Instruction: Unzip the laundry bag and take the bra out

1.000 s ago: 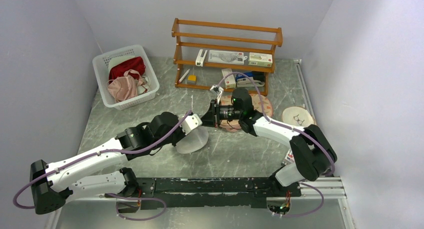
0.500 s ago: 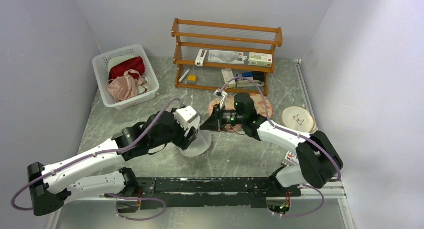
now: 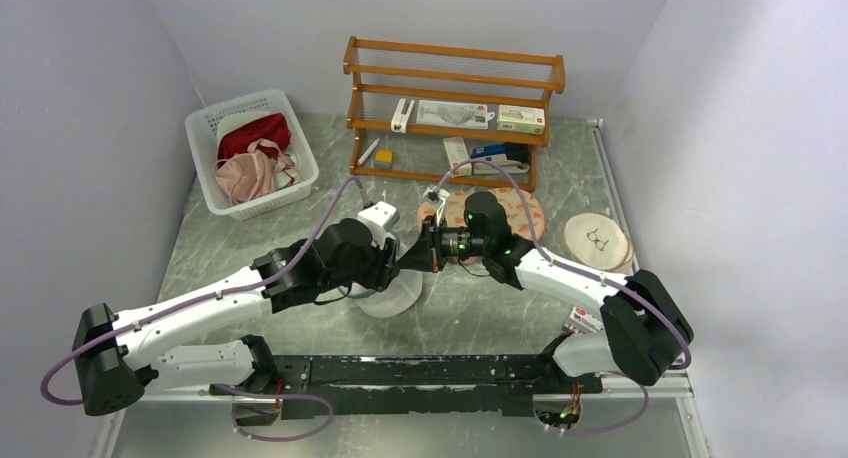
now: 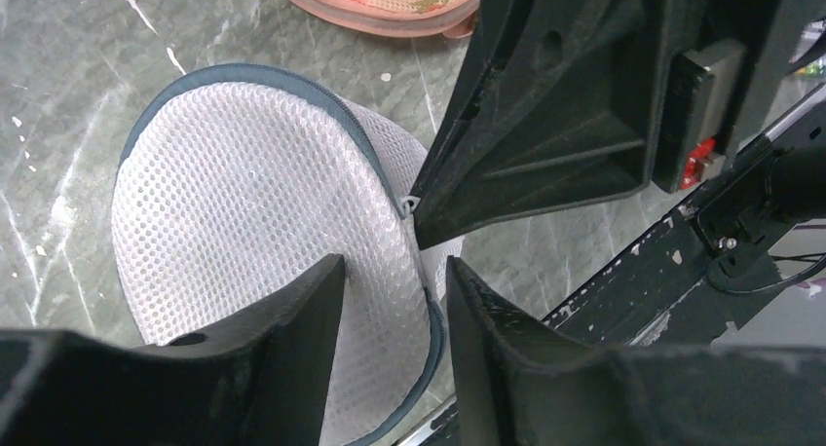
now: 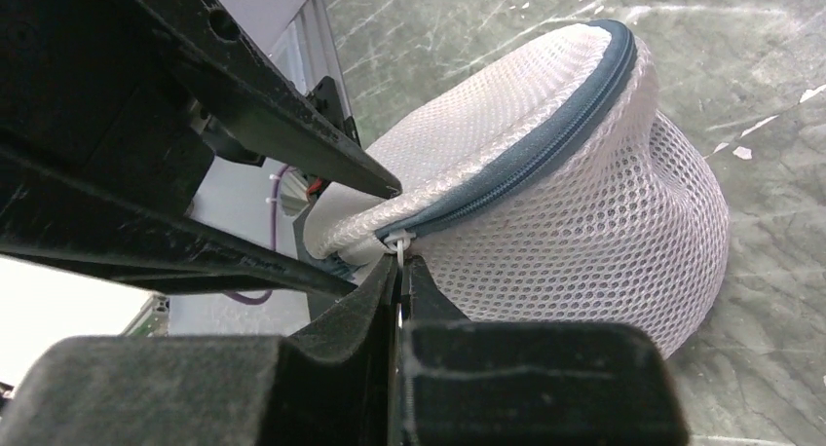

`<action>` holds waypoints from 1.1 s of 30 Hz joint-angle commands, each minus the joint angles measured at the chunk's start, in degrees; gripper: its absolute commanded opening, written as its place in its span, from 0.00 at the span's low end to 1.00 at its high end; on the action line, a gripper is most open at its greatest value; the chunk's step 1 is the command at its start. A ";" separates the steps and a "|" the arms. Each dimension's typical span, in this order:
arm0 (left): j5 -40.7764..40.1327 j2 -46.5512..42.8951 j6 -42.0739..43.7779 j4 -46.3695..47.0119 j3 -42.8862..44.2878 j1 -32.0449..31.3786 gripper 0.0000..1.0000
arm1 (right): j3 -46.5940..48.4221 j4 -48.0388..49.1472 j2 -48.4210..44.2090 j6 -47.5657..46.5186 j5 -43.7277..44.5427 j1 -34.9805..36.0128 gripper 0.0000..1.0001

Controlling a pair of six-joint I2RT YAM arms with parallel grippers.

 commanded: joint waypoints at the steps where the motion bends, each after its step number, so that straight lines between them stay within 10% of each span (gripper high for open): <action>1: -1.87 0.23 -0.50 1.14 2.11 -0.33 0.48 | -0.38 -0.48 -2.33 -0.91 1.19 0.66 0.00; 8: -4.52 -1.68 6.64 -2.84 1.30 -0.32 0.08 | 2.14 -4.39 -1.23 -3.39 3.41 0.77 0.00; 20: -2.97 -4.93 16.76 -1.81 -2.06 -0.41 0.07 | 11.41 -21.64 4.68 -12.46 25.71 -1.33 0.00; 33: -3.27 -3.50 17.30 -2.80 -1.66 -0.41 0.16 | 3.65 -3.47 3.03 -3.24 5.27 -4.24 0.00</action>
